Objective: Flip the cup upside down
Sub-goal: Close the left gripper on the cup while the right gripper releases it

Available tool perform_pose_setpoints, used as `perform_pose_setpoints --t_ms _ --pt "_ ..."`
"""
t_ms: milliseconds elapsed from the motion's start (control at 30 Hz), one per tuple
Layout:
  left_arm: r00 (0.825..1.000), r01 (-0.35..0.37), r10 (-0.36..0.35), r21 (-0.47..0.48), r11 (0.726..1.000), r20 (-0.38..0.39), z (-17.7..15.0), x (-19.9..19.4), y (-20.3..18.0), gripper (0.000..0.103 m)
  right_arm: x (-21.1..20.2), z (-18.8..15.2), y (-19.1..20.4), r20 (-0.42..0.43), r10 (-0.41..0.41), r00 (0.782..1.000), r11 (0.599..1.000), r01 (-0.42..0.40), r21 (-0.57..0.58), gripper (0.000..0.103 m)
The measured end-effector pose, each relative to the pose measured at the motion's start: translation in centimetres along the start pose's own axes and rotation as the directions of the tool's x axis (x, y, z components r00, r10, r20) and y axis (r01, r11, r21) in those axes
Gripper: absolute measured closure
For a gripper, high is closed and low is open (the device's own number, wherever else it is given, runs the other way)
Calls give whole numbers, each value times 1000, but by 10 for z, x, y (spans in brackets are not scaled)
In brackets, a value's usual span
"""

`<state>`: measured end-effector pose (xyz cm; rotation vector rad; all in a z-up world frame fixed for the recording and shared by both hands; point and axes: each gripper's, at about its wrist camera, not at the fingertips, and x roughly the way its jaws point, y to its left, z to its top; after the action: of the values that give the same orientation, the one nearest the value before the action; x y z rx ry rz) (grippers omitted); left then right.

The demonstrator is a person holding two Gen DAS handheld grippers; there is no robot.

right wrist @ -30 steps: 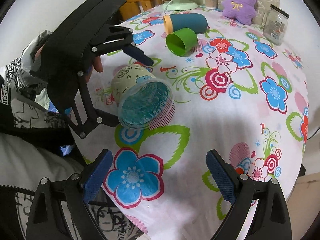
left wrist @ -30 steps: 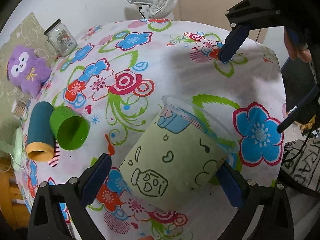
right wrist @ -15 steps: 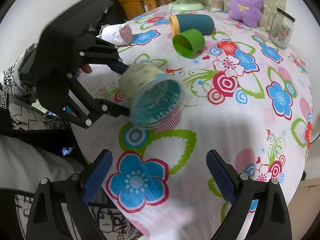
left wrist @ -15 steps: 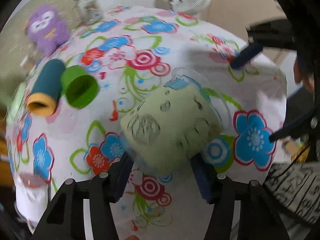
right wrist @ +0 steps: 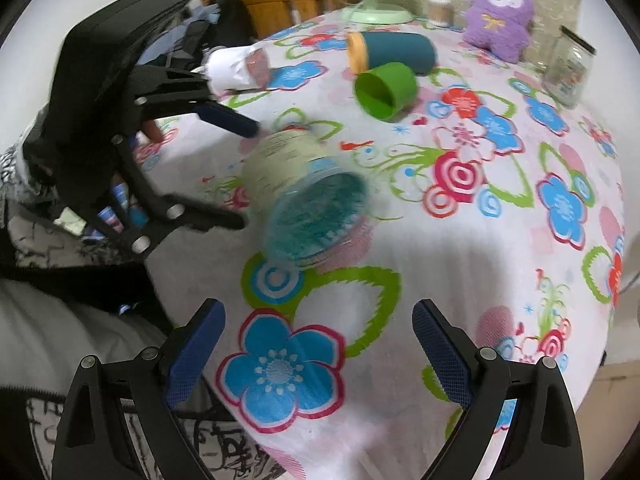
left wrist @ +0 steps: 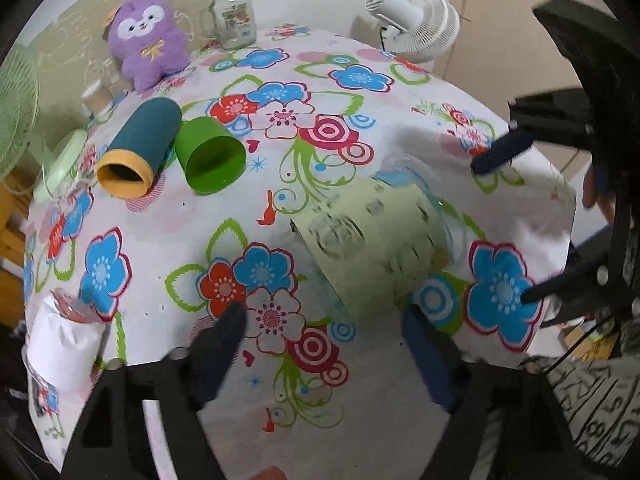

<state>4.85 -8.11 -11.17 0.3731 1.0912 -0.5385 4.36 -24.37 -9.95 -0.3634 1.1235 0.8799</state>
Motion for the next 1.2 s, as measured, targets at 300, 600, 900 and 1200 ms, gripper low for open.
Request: perform_pose_setpoints --t_ms 300,600,900,1200 --pt "999 -46 49 168 985 -12 7 11 -8 11 -13 -13 -32 46 -204 978 940 182 287 7" --pt "999 -42 50 268 963 -21 22 21 -12 11 -13 -28 -29 17 -234 972 913 213 348 7" --pt "998 -60 67 268 962 -14 24 22 -14 11 -14 -17 -15 -32 -365 930 875 355 328 7" --pt "1000 10 -10 281 960 -3 31 29 -9 25 -12 -15 -5 -30 -354 935 888 346 303 7"
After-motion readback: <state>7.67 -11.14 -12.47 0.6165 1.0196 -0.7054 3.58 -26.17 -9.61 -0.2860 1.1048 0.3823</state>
